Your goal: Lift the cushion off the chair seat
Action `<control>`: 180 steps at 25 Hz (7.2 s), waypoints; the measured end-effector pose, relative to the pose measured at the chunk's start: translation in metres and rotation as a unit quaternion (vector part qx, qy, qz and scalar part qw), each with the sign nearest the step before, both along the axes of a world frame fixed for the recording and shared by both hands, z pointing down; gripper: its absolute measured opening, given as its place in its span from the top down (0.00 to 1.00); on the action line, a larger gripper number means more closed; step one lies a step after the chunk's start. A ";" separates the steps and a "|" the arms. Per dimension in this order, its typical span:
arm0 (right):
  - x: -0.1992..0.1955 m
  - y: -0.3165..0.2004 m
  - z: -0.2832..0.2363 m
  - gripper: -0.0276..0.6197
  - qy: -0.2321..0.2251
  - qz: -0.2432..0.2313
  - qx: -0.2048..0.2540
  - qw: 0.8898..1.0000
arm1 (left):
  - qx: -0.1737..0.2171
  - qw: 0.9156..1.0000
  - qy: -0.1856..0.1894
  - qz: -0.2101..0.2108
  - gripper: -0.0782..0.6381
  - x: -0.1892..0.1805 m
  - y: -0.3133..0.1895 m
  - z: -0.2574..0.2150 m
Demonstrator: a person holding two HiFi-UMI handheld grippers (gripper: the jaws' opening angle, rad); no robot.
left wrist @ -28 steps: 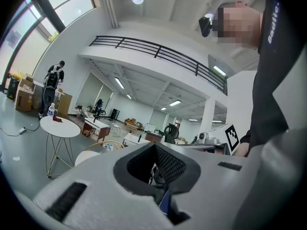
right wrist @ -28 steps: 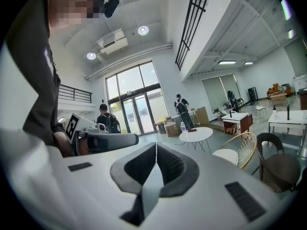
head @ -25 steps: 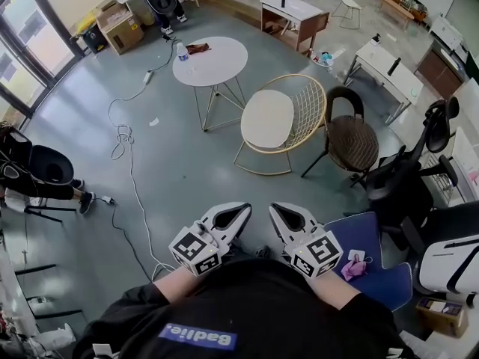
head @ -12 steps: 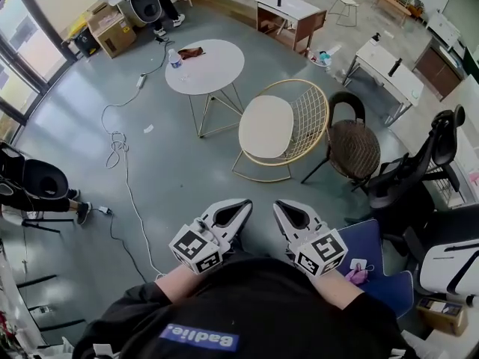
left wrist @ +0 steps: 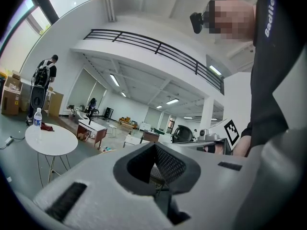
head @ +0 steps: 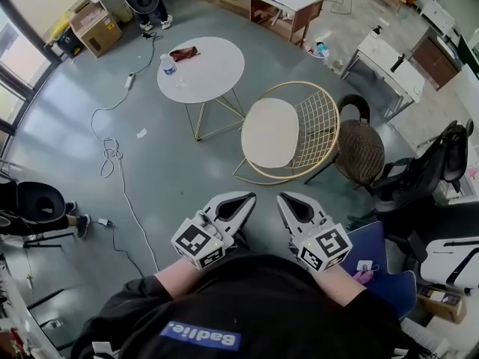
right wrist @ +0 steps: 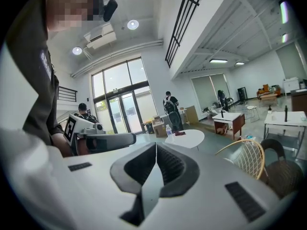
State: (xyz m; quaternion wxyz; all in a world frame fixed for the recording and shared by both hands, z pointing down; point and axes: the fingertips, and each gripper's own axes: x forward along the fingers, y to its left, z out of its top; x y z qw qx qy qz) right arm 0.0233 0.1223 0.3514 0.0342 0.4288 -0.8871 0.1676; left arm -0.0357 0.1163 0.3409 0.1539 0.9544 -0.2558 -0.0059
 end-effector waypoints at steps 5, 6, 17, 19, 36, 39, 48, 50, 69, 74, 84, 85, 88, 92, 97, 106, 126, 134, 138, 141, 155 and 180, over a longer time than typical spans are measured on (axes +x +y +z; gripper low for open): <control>-0.017 -0.045 -0.003 0.91 0.002 0.030 -0.001 1.000 | 0.000 1.000 -0.008 0.024 0.87 -0.017 -0.045 0.002; -0.020 -0.052 -0.004 0.91 0.003 0.037 -0.001 0.999 | 0.001 1.000 -0.008 0.028 0.87 -0.021 -0.053 0.002; -0.033 -0.104 0.013 0.91 0.019 0.056 -0.003 0.998 | -0.034 0.999 0.001 0.018 0.87 -0.032 -0.121 0.038; -0.027 -0.112 0.022 0.91 0.018 0.055 -0.007 0.998 | -0.042 0.999 -0.002 0.015 0.87 -0.028 -0.132 0.051; 0.018 -0.174 0.126 0.91 0.030 0.032 -0.065 0.997 | -0.116 0.992 -0.048 -0.035 0.87 0.004 -0.202 0.186; 0.021 -0.182 0.139 0.91 0.028 0.029 -0.071 0.997 | -0.123 0.990 -0.054 -0.041 0.87 0.005 -0.215 0.208; 0.022 -0.192 0.175 0.91 0.025 0.014 -0.087 0.996 | -0.160 0.982 -0.074 -0.065 0.78 0.005 -0.250 0.282; 0.023 -0.193 0.185 0.91 0.025 0.012 -0.092 0.995 | -0.170 0.980 -0.079 -0.069 0.76 0.004 -0.257 0.301; 0.015 -0.185 0.265 0.91 0.016 -0.008 -0.123 0.992 | -0.295 0.944 -0.076 -0.130 0.59 -0.014 -0.309 0.503; 0.011 -0.169 0.285 0.91 0.029 -0.023 -0.132 0.991 | -0.315 0.935 -0.082 -0.142 0.58 -0.016 -0.315 0.538; 0.010 -0.151 0.294 0.91 0.032 -0.027 -0.141 0.989 | -0.340 0.922 -0.118 -0.145 0.58 -0.004 -0.325 0.569; 0.011 -0.150 0.293 0.91 0.035 -0.027 -0.138 0.989 | -0.344 0.920 -0.119 -0.147 0.58 -0.003 -0.325 0.570; 0.016 -0.149 0.290 0.91 0.037 -0.023 -0.135 0.990 | -0.349 0.917 -0.119 -0.150 0.62 0.000 -0.325 0.571; 0.023 -0.146 0.290 0.91 0.037 -0.017 -0.137 0.990 | -0.357 0.914 -0.108 -0.161 0.66 0.000 -0.326 0.566; 0.026 -0.146 0.275 0.91 0.034 -0.009 -0.132 0.991 | -0.361 0.913 -0.113 -0.152 0.73 0.005 -0.320 0.546; 0.027 -0.143 0.222 0.91 0.038 0.005 -0.111 0.993 | -0.339 0.925 -0.115 -0.127 0.81 0.025 -0.307 0.479; 0.028 -0.120 0.135 0.91 0.037 0.031 -0.066 0.997 | -0.261 0.956 -0.115 -0.074 0.85 0.045 -0.290 0.325; 0.031 -0.115 0.098 0.91 0.038 0.033 -0.043 0.998 | -0.251 0.960 -0.096 -0.075 0.85 0.028 -0.258 0.247; 0.032 -0.112 0.083 0.91 0.038 0.031 -0.034 0.998 | -0.241 0.964 -0.087 -0.068 0.85 0.024 -0.236 0.206; 0.034 -0.110 0.076 0.91 0.042 0.033 -0.035 0.998 | -0.231 0.968 -0.074 -0.060 0.85 0.023 -0.219 0.172; 0.021 -0.103 0.038 0.91 0.053 0.028 -0.025 0.998 | -0.190 0.981 -0.026 -0.037 0.85 -0.002 -0.156 0.063; -0.004 -0.117 0.010 0.91 0.067 -0.005 0.018 0.998 | -0.131 0.991 -0.018 -0.011 0.85 -0.011 -0.124 0.026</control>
